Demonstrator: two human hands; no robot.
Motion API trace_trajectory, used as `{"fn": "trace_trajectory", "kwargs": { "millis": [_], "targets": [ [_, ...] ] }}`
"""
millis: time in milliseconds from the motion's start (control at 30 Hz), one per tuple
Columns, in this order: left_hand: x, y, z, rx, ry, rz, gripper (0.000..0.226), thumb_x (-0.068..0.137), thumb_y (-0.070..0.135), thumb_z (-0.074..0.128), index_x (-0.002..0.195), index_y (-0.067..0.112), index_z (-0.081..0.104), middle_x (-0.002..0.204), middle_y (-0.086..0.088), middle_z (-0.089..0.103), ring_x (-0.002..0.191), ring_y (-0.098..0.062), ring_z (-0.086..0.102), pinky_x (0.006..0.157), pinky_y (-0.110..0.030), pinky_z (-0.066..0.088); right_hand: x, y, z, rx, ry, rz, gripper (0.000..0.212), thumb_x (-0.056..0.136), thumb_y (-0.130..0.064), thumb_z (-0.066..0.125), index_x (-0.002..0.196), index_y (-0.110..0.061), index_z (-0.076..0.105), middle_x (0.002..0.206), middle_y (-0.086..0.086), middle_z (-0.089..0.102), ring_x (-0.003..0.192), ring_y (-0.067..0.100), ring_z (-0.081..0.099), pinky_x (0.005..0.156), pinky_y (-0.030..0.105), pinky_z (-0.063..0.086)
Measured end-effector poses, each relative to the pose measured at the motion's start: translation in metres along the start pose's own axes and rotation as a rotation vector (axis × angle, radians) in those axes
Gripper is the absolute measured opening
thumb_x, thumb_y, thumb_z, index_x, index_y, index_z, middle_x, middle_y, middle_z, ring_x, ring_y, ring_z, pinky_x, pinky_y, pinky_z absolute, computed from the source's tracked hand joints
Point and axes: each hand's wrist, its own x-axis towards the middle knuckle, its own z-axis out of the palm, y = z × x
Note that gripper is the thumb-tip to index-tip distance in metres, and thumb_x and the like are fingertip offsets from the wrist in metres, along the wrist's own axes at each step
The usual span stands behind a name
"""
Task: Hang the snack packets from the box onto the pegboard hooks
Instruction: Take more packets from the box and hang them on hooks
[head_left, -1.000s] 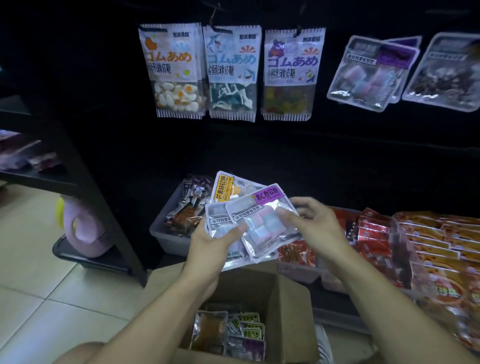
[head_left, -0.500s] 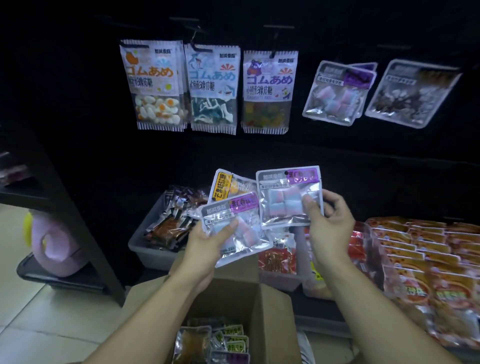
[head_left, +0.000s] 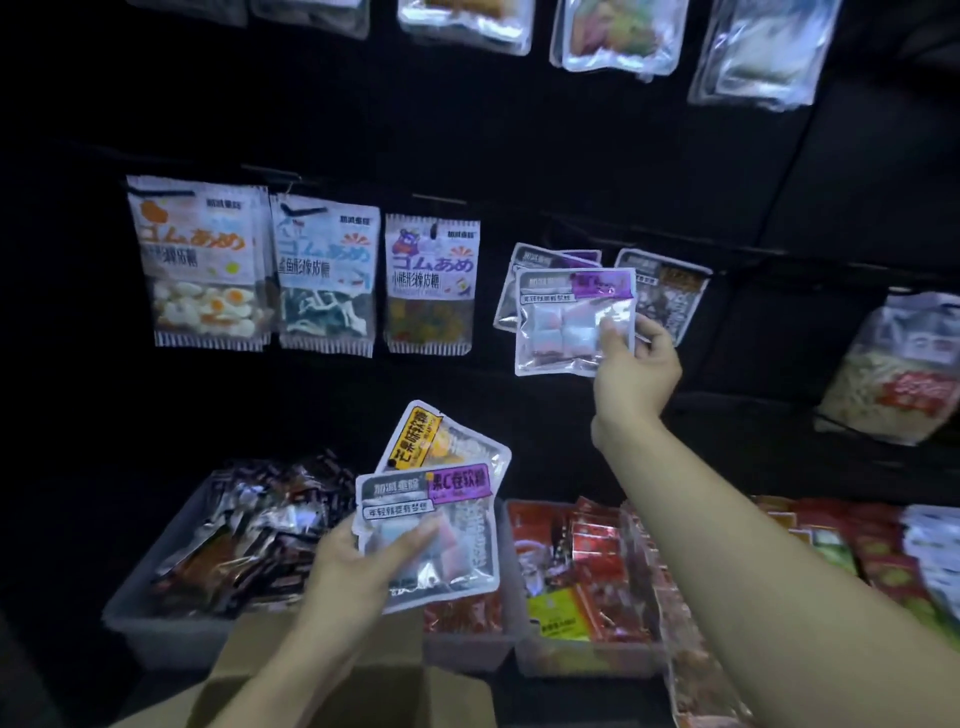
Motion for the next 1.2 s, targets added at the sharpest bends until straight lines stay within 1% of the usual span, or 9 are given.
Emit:
{"fn": "trace_trajectory", "kwargs": {
  "millis": [100, 200, 300, 467, 767, 833, 933, 1100, 1200],
  "targets": [
    [-0.002, 0.0, -0.004, 0.046, 0.017, 0.022, 0.027, 0.091, 0.015, 0.076, 0.086, 0.029, 0.053, 0.049, 0.041, 0.057, 0.077, -0.002, 0.066, 0.083, -0.031, 0.046, 0.005, 0.0, 0.001, -0.024, 0.019, 0.01, 0.014, 0.096, -0.013, 0.074, 0.098, -0.023, 0.064, 0.093, -0.003, 0.075, 0.077, 0.004, 0.069, 0.062, 0.009, 0.05],
    [-0.001, -0.004, -0.008, 0.084, 0.042, 0.013, 0.035, 0.089, 0.017, 0.079, 0.084, 0.035, 0.049, 0.05, 0.024, 0.063, 0.07, 0.005, 0.06, 0.086, -0.032, 0.045, 0.005, 0.001, 0.0, -0.038, 0.035, 0.013, 0.014, 0.096, -0.014, 0.074, 0.099, -0.024, 0.064, 0.093, -0.006, 0.076, 0.078, 0.003, 0.071, 0.064, 0.01, 0.051],
    [-0.002, -0.003, -0.01, 0.095, 0.057, -0.022, 0.043, 0.079, 0.033, 0.081, 0.1, 0.044, 0.046, 0.085, 0.015, 0.062, 0.085, -0.016, 0.067, 0.097, -0.045, 0.049, 0.007, 0.005, -0.002, -0.03, 0.067, 0.04, 0.014, 0.096, -0.013, 0.073, 0.1, -0.024, 0.064, 0.094, -0.007, 0.076, 0.078, 0.001, 0.071, 0.069, 0.013, 0.051],
    [0.005, -0.011, -0.019, 0.156, 0.028, -0.03, 0.052, 0.064, 0.049, 0.078, 0.103, 0.015, 0.072, 0.088, 0.0, 0.083, 0.081, -0.014, 0.078, 0.073, -0.029, 0.054, 0.009, 0.008, -0.004, -0.018, 0.065, 0.12, 0.015, 0.096, -0.012, 0.073, 0.108, -0.017, 0.067, 0.087, -0.011, 0.073, 0.081, 0.003, 0.069, 0.088, 0.021, 0.056],
    [0.018, -0.019, -0.02, 0.144, 0.039, -0.017, 0.045, 0.068, 0.043, 0.08, 0.106, 0.02, 0.076, 0.091, 0.012, 0.083, 0.079, -0.01, 0.08, 0.076, -0.034, 0.059, 0.047, 0.008, 0.035, -0.159, 0.034, 0.233, 0.016, 0.093, -0.021, 0.077, 0.091, -0.024, 0.062, 0.09, -0.003, 0.069, 0.079, 0.014, 0.067, 0.084, 0.034, 0.062],
    [0.021, -0.022, -0.023, 0.151, 0.037, -0.01, 0.046, 0.067, 0.044, 0.08, 0.106, 0.02, 0.076, 0.091, 0.012, 0.083, 0.079, -0.009, 0.079, 0.075, -0.031, 0.057, 0.065, 0.008, 0.041, -0.2, -0.05, 0.261, 0.014, 0.096, -0.021, 0.073, 0.107, -0.021, 0.065, 0.107, 0.003, 0.071, 0.085, 0.016, 0.065, 0.091, 0.038, 0.061],
    [0.026, -0.026, -0.03, 0.168, 0.061, -0.004, 0.049, 0.064, 0.049, 0.081, 0.104, 0.022, 0.074, 0.09, 0.008, 0.083, 0.081, -0.012, 0.078, 0.07, -0.026, 0.056, 0.083, 0.015, 0.048, -0.234, -0.157, 0.315, 0.042, 0.099, -0.021, 0.066, 0.139, -0.013, 0.055, 0.138, 0.01, 0.062, 0.102, 0.021, 0.06, 0.099, 0.04, 0.057],
    [0.032, -0.027, -0.043, 0.121, 0.078, 0.015, 0.038, 0.074, 0.037, 0.083, 0.107, 0.021, 0.077, 0.096, 0.008, 0.084, 0.09, -0.018, 0.081, 0.079, -0.035, 0.06, 0.046, 0.06, 0.043, -0.278, 0.051, 0.193, 0.039, 0.087, -0.031, 0.083, 0.118, -0.019, 0.062, 0.11, 0.001, 0.066, 0.096, 0.019, 0.062, 0.084, 0.026, 0.045],
    [0.034, -0.031, -0.048, 0.065, 0.095, 0.025, 0.022, 0.088, 0.019, 0.082, 0.109, 0.021, 0.076, 0.098, 0.004, 0.084, 0.09, -0.018, 0.081, 0.068, -0.025, 0.062, -0.013, 0.101, 0.021, -0.246, -0.133, 0.241, 0.026, 0.088, -0.031, 0.083, 0.103, -0.023, 0.063, 0.11, 0.005, 0.073, 0.094, 0.018, 0.067, 0.086, 0.036, 0.056]
  ]
}}
